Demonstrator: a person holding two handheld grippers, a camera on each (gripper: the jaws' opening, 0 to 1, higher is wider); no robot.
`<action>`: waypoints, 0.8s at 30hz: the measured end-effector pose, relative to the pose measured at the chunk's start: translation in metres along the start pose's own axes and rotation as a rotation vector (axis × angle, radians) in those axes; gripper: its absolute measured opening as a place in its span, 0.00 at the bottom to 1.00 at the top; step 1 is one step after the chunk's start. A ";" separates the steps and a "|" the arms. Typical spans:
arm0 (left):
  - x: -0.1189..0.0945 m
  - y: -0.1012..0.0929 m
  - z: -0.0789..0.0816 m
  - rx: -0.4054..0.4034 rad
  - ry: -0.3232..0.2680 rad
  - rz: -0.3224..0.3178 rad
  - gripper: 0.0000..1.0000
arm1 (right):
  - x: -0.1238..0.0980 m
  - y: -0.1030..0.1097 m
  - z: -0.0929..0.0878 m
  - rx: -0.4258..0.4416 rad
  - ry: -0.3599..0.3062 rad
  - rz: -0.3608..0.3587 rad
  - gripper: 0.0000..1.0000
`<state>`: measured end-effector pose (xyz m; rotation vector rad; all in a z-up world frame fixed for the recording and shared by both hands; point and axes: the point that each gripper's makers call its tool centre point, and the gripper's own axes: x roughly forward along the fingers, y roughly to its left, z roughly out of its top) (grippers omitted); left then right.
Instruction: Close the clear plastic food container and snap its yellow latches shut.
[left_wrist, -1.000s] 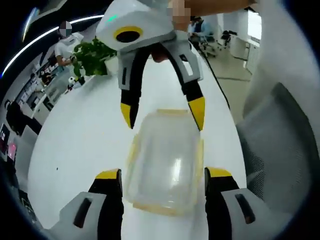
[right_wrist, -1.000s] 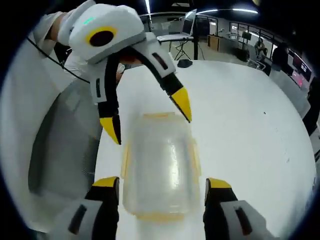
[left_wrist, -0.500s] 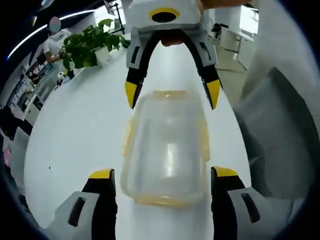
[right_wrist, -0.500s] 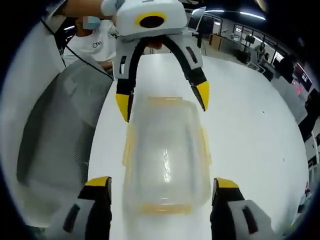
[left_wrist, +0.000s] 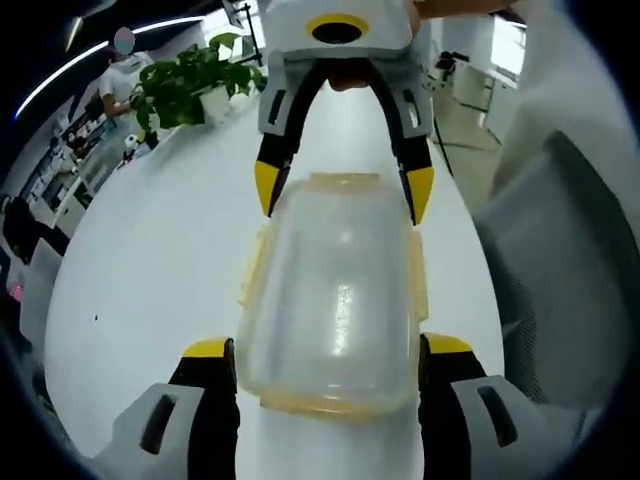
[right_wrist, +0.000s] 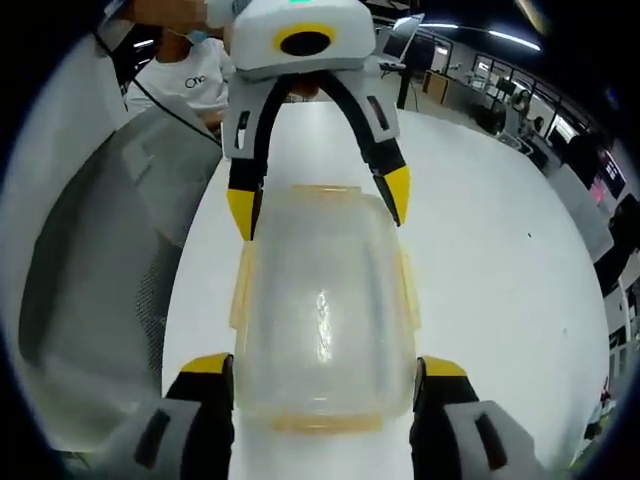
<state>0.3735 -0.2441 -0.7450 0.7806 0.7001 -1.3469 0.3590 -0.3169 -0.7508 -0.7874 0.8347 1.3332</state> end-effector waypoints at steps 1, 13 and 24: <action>-0.002 0.000 -0.003 -0.002 0.002 0.001 0.71 | 0.002 0.001 0.003 -0.003 0.000 0.001 0.71; -0.030 -0.004 -0.044 -0.006 0.032 0.008 0.71 | 0.027 0.009 0.048 -0.026 -0.006 0.009 0.71; -0.063 -0.001 -0.094 -0.034 0.047 0.026 0.71 | 0.057 0.012 0.098 -0.060 -0.002 0.019 0.72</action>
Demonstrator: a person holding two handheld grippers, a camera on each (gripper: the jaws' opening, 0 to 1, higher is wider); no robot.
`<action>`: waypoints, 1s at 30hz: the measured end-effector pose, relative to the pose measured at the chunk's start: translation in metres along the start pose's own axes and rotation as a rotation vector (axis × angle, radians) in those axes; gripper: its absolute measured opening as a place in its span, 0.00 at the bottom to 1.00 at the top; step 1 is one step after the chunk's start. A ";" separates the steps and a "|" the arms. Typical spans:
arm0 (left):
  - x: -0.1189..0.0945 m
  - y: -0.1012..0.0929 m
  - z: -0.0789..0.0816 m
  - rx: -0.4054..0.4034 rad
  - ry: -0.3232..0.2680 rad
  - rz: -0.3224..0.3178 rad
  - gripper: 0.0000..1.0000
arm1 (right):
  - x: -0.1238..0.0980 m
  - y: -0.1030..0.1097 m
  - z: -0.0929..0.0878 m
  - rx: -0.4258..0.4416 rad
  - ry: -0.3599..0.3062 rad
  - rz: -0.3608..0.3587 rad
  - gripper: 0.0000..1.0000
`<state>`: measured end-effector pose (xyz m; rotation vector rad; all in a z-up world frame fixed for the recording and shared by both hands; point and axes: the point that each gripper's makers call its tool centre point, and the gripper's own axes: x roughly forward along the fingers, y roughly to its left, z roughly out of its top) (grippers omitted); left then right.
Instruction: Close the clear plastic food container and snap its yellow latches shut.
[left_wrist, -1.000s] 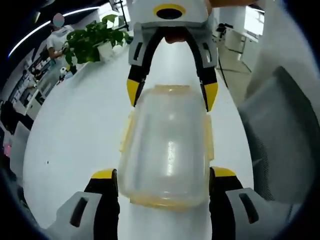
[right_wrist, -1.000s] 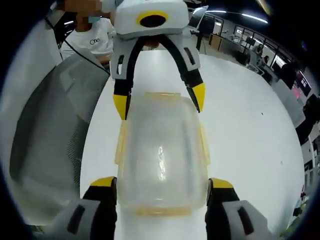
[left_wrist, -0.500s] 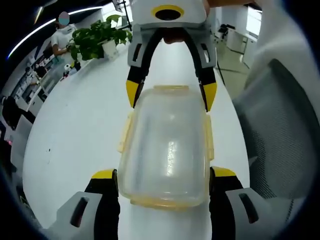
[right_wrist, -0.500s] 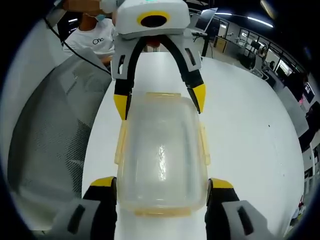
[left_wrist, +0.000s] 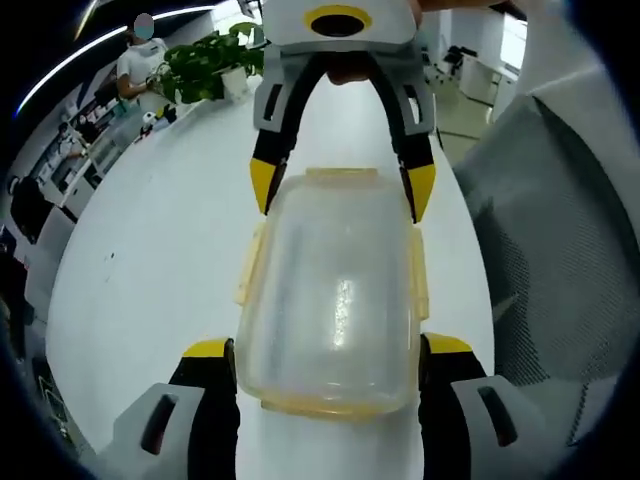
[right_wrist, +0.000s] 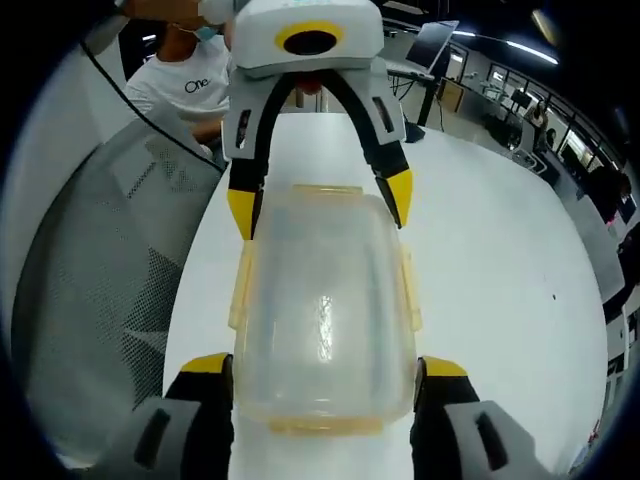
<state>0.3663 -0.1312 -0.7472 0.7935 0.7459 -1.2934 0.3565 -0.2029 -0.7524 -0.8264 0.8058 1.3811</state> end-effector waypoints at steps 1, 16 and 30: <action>-0.003 0.000 -0.004 -0.003 0.001 0.001 0.71 | 0.003 0.000 0.004 -0.002 0.002 -0.001 0.72; 0.000 0.011 -0.006 0.016 -0.012 -0.028 0.73 | 0.006 -0.011 0.006 -0.001 0.024 -0.002 0.73; 0.010 0.065 0.002 0.029 -0.012 -0.035 0.72 | 0.005 -0.067 0.002 0.013 0.025 -0.010 0.73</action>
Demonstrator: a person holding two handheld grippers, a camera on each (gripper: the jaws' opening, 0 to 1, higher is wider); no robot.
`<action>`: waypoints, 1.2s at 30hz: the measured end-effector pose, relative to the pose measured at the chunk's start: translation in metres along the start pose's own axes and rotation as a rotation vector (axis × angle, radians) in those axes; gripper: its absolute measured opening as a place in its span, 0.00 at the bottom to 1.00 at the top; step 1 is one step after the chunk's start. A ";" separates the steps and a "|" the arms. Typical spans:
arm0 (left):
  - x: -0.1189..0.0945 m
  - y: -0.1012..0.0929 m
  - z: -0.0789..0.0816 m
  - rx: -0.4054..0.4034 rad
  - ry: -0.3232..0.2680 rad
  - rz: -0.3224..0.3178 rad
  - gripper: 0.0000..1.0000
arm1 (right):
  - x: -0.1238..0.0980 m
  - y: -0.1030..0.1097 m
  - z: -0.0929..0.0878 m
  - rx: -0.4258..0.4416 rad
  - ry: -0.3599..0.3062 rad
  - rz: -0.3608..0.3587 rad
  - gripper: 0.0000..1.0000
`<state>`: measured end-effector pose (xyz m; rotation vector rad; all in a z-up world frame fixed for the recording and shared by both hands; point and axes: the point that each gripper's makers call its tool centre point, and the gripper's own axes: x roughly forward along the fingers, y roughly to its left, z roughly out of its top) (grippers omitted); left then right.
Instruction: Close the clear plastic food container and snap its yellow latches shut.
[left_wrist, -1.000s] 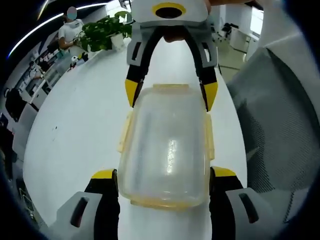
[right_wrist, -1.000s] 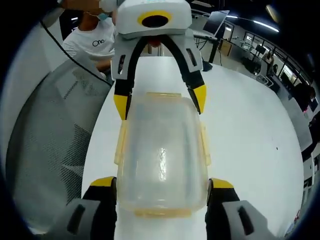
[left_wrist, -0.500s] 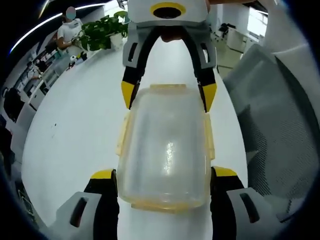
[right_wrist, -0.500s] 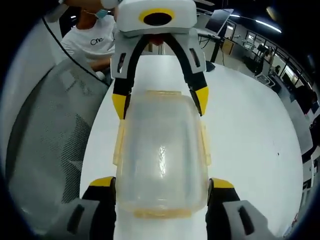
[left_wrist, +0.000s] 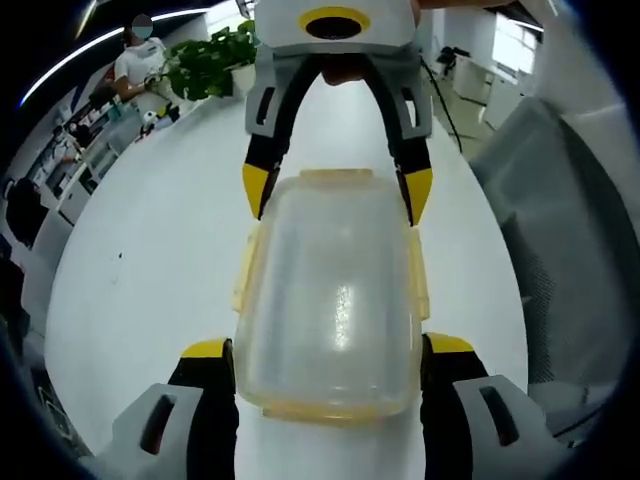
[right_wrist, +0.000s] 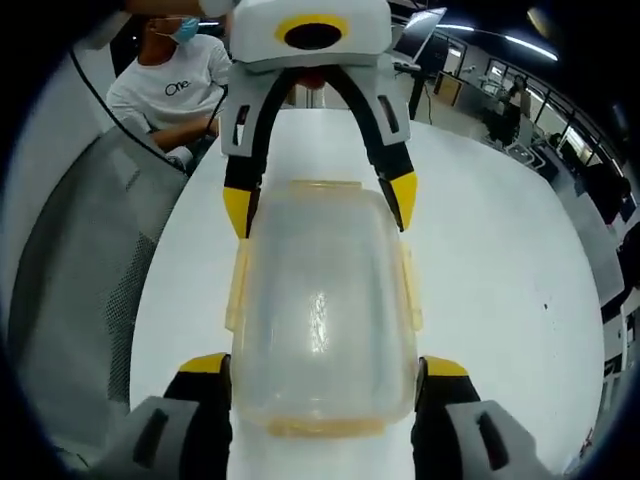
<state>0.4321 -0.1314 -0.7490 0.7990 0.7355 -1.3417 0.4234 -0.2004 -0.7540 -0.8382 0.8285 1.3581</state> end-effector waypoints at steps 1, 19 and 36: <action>0.001 0.006 0.000 0.001 0.002 0.000 0.72 | 0.000 -0.004 0.000 0.000 0.000 0.000 0.73; 0.008 0.064 0.003 0.007 -0.005 -0.006 0.73 | 0.005 -0.064 -0.001 0.010 -0.006 0.007 0.75; 0.001 0.061 0.009 -0.026 -0.059 0.044 0.98 | -0.002 -0.064 0.012 0.110 -0.058 -0.046 0.99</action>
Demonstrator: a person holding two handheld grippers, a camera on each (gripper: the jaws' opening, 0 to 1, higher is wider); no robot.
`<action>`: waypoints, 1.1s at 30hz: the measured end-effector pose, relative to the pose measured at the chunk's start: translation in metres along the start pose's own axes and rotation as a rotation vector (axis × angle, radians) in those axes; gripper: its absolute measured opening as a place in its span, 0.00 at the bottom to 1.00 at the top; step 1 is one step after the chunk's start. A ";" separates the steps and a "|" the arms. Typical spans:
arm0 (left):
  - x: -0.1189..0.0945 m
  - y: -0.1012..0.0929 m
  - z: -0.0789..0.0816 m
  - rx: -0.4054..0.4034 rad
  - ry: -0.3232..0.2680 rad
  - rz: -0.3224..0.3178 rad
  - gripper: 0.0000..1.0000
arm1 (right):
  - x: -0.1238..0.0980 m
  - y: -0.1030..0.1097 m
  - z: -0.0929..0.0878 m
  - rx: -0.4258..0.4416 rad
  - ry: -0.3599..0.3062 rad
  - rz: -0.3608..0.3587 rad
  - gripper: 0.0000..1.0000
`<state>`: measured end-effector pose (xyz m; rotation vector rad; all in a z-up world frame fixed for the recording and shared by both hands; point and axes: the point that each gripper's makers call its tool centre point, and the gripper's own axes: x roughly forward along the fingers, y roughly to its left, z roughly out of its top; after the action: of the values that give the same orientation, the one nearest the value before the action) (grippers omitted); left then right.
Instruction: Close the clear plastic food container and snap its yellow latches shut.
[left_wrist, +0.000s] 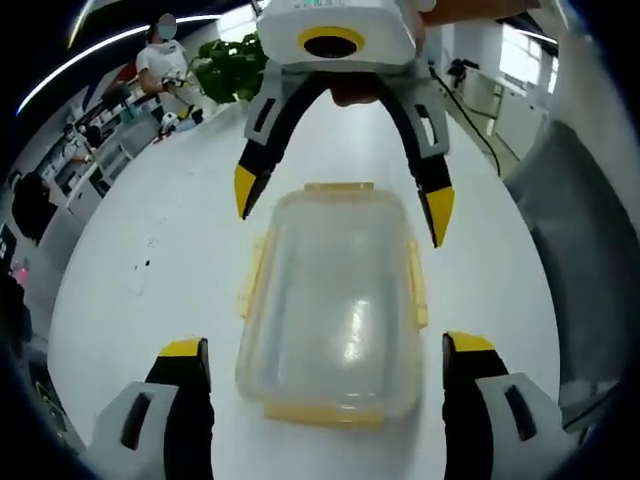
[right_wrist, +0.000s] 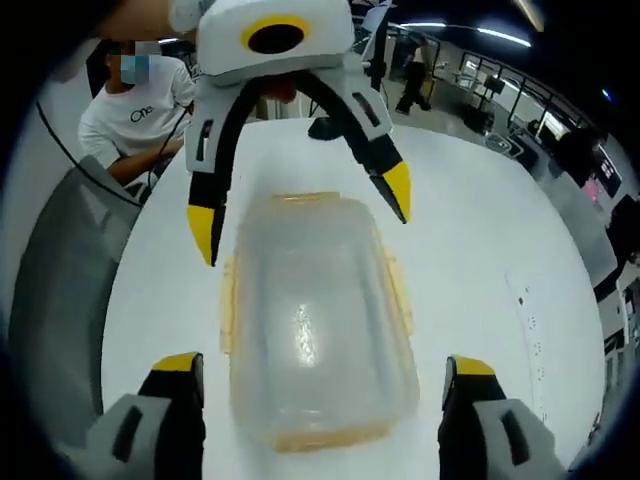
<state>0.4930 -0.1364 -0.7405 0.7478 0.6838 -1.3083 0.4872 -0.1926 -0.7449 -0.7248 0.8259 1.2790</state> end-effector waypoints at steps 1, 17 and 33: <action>-0.001 -0.001 -0.002 0.012 0.014 0.003 0.99 | -0.001 0.002 0.001 -0.014 -0.006 0.001 0.99; -0.022 -0.008 0.006 -0.049 -0.023 0.070 0.96 | -0.024 0.007 0.001 0.009 -0.037 -0.079 0.99; -0.054 -0.032 0.009 -0.169 -0.094 0.175 0.99 | -0.052 0.030 -0.004 0.116 -0.114 -0.164 0.99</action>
<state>0.4542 -0.1150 -0.6953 0.5918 0.6303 -1.1038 0.4522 -0.2183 -0.7036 -0.6086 0.7263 1.1053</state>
